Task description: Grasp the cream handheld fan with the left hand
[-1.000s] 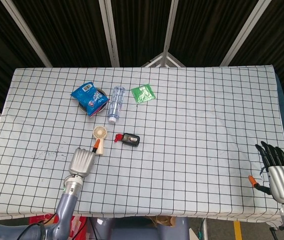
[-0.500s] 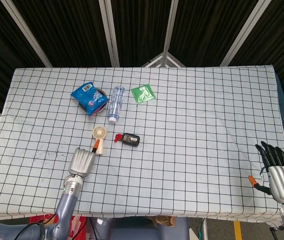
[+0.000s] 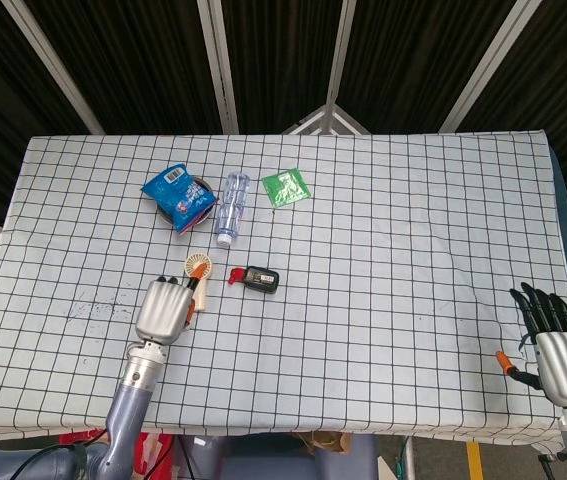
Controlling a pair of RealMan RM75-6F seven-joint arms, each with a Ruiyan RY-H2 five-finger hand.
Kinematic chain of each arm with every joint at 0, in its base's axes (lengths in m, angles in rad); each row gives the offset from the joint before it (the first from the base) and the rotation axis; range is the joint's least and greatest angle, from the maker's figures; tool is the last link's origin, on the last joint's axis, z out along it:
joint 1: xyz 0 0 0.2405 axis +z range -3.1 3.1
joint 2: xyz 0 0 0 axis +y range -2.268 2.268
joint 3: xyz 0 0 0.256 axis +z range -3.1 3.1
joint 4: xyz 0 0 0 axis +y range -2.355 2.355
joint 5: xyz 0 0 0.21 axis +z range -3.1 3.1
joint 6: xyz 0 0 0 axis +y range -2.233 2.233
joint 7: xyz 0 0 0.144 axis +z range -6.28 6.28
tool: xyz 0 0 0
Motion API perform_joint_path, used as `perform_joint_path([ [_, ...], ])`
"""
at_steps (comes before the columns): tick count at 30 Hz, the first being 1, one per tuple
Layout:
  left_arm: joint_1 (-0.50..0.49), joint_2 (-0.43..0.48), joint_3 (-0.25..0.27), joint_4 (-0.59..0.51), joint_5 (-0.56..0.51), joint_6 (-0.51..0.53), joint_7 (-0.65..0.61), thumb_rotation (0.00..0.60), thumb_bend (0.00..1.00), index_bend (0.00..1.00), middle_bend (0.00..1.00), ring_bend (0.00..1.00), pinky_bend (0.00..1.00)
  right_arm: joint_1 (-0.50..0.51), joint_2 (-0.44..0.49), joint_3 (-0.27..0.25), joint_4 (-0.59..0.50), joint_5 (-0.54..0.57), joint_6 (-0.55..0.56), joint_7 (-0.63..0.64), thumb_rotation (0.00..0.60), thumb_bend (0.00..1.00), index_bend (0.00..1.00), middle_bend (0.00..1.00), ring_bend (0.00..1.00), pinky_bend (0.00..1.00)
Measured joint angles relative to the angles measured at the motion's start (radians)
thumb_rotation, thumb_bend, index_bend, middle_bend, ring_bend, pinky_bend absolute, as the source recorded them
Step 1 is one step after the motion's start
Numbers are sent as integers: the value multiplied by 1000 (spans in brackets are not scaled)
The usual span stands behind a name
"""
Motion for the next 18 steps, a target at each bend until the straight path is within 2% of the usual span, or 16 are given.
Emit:
perform_joint_path([
  [2,15,34,10,-42,37,27,-18,600,567,103,717,452,499,0,0,0,1,-1,1,0,600,278,83,0,0,0],
  [4,34,71,27,-80,68,52,-34,600,441,33,542,325,350,0,0,0,1,-1,1,0,600,279,83,0,0,0],
  [5,50,98,42,-106,86,67,-46,600,344,4,411,228,227,0,-1,0,1,-1,1,-1,600,279,83,0,0,0],
  [6,62,120,55,-124,97,78,-55,600,284,0,322,158,142,0,-1,0,1,-1,2,-1,600,279,84,0,0,0],
  [9,107,201,105,-179,124,106,-84,600,145,0,72,10,3,-1,-2,0,1,-2,4,-6,600,279,84,0,0,0],
  [11,143,264,148,-210,147,126,-115,600,111,0,5,0,0,-2,-3,0,0,-2,5,-8,600,279,83,0,0,0],
  [18,282,447,282,-223,266,227,-286,600,101,0,0,0,0,-4,-6,0,-1,-4,11,-16,600,279,84,0,0,0],
])
